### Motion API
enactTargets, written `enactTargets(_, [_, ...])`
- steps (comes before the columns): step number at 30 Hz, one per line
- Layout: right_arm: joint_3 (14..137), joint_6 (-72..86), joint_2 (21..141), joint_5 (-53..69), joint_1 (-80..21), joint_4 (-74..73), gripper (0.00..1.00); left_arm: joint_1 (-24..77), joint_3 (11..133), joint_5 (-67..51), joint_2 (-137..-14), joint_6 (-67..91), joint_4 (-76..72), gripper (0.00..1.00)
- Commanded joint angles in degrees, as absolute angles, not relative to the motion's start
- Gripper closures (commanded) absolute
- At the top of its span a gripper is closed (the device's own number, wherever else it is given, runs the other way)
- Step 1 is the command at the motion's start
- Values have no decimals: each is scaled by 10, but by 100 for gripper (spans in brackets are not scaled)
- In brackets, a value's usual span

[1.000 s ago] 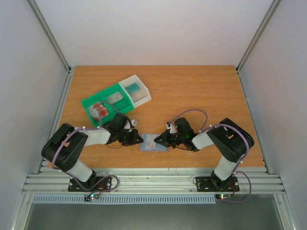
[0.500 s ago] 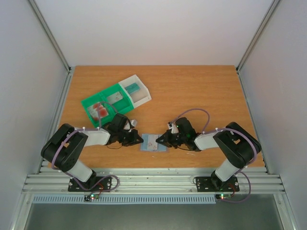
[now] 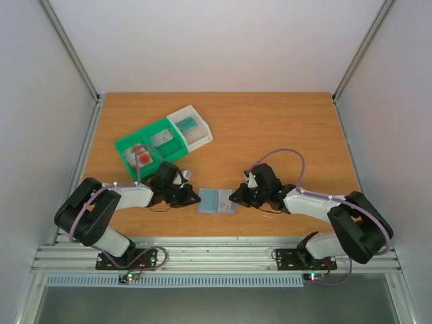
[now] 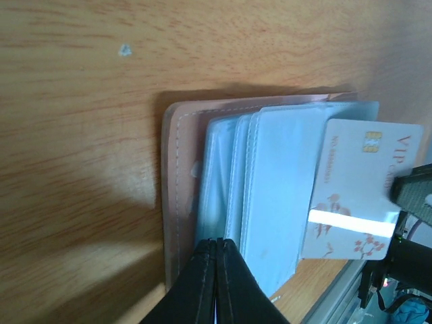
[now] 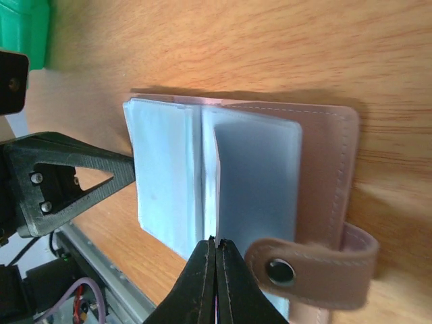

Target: Take the credit cards out of the card holder

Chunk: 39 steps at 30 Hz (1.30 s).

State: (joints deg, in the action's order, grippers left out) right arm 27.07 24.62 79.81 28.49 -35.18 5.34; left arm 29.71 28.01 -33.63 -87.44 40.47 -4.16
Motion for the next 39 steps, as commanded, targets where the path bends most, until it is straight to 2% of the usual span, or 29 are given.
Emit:
enactTargets(1, [307,181,748,224,-345,-84,99,300,278,-290,-866,394,49,97])
enactTargets(7, [339,134,692,212,-345,-182,99,299,298,-277,-844,392,92,94])
enactTargets(10, [354,113,661,218,-344,-214,99,300,309,-262,-810,392,128,87])
enactTargets(14, [388,68,621,216,-345,-260,99,300,335,-237,-745,382,194,72])
enactTargets(21, [465,-44,612,309,-345,-356,99,300,411,-280,-650,341,286,58])
enactTargets(30, [510,-88,587,503,-345,-395,99,300,482,-499,-586,281,328,56])
enactTargets(39, [515,-67,612,596,-354,-348,99,299,511,-599,-560,255,382,57])
